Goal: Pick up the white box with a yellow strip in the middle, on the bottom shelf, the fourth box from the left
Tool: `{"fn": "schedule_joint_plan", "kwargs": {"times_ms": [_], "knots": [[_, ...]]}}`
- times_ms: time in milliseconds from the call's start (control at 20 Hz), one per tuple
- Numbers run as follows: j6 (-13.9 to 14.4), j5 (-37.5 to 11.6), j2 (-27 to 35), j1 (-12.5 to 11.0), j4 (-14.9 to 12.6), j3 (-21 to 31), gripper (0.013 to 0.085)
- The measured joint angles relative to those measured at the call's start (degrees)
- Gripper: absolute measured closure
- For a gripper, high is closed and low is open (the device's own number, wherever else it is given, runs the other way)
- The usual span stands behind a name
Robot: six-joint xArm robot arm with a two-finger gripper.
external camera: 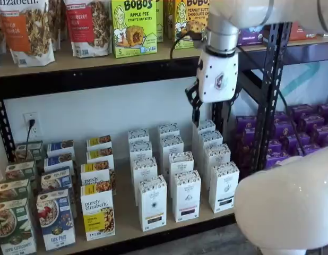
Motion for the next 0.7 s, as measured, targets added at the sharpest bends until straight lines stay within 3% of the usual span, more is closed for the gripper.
{"fn": "schedule_joint_plan", "kwargs": {"times_ms": [350, 700], "knots": [[2.0, -13.3, 5.4, 2.4, 0.3, 5.9, 0.013], [4.3, -25.0, 15.2, 5.4, 1.2, 8.6, 0.013]]}}
